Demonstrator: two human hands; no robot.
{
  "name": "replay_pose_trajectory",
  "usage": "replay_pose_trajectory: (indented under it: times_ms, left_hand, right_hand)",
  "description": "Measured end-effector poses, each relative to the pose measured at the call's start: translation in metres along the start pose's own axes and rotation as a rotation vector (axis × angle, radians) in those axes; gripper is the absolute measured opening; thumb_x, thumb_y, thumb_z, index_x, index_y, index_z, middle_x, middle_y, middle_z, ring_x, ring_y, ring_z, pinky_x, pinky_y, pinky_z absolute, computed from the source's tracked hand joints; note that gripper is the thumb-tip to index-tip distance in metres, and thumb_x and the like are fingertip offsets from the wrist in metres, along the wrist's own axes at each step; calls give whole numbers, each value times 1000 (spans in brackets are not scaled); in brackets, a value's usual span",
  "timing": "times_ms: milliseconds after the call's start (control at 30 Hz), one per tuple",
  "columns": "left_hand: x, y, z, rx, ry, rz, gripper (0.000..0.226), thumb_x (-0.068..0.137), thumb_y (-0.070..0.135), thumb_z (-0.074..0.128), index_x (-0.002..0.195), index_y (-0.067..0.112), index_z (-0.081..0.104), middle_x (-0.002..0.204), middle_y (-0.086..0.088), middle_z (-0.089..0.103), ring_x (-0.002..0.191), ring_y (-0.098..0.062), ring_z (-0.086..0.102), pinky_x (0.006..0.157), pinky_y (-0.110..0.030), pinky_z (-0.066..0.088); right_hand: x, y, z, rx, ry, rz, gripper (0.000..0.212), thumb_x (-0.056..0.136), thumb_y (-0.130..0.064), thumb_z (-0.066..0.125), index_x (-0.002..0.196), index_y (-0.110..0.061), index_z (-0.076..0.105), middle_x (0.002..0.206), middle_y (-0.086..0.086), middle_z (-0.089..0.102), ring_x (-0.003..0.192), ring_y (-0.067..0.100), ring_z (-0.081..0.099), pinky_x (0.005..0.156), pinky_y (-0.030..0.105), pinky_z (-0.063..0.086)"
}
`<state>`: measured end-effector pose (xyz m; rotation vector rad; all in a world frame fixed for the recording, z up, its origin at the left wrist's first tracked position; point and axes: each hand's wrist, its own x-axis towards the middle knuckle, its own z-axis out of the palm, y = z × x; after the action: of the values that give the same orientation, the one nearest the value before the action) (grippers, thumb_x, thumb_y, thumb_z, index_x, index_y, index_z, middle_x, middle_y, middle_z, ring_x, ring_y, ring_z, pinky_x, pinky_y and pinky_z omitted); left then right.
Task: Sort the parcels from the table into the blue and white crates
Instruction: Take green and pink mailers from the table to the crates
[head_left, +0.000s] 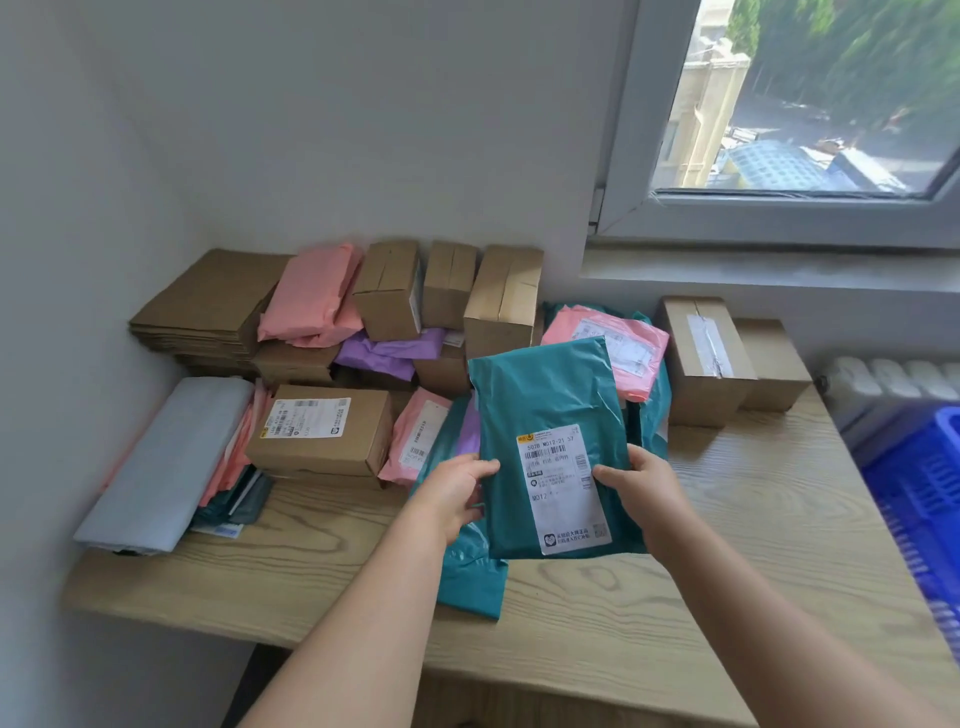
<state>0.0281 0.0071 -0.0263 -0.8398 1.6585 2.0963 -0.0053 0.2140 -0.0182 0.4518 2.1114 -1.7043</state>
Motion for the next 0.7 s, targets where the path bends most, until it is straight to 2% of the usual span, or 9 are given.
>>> replay_pose_trajectory:
  times_ms: [100,233,267,333,367,400,500,600,700]
  left_hand:
    - [4,-18,20,299,-14,-82,17,98,11,56,113,11,63,102,-7,70,86,-20,65,82,-35,56]
    - [6,-43,53,404,-49,-165,18,98,10,54,115,12,62,99,-2,68,74,-11,63,67,-24,55]
    - [9,-49,60,421,-55,-174,21,98,9,53,117,12,62,103,-4,69,76,-12,64,68,-25,56]
    - [13,-61,75,461,-69,-193,22,98,9,54,118,11,61,112,-7,70,86,-17,68,82,-32,59]
    - [14,-65,79,482,-72,-196,22,97,9,54,119,10,60,116,-9,69,90,-20,67,87,-34,57]
    - [16,-72,89,504,-76,-204,24,97,9,54,121,8,59,120,-10,69,92,-21,66,87,-34,56]
    - [22,-83,110,539,-81,-229,30,98,6,52,128,3,55,125,-13,66,92,-22,65,73,-30,57]
    - [30,-95,130,562,-126,-286,33,98,6,51,131,3,53,127,-13,65,101,-26,67,88,-39,57]
    - [32,-104,151,581,-169,-324,37,99,8,49,136,4,49,130,-10,63,110,-26,66,94,-40,55]
  right_hand:
    - [2,25,-18,-99,29,71,19,92,-1,56,93,-17,67,88,6,74,85,32,70,79,51,59]
    - [3,60,-45,-216,28,138,24,90,5,52,91,-17,63,83,3,70,76,23,66,66,34,50]
    - [4,65,-51,-235,33,143,26,89,5,52,90,-19,61,82,0,69,74,20,64,64,32,48]
    - [5,78,-65,-256,50,171,28,88,5,54,93,-22,59,82,-3,67,75,18,63,63,30,47]
    - [7,82,-69,-265,57,179,29,87,4,55,96,-23,59,84,-3,68,77,19,64,63,30,48]
    - [9,90,-77,-270,68,197,31,86,4,55,100,-23,60,86,-3,68,79,20,65,64,31,48]
    - [13,107,-93,-253,98,250,36,85,6,53,105,-23,61,89,-1,70,83,23,67,73,36,54]
    - [13,123,-109,-247,142,298,34,83,7,51,100,-20,61,89,2,70,87,28,67,81,42,56]
    - [17,143,-125,-246,186,342,31,81,5,50,102,-13,64,91,7,70,87,31,66,85,47,56]
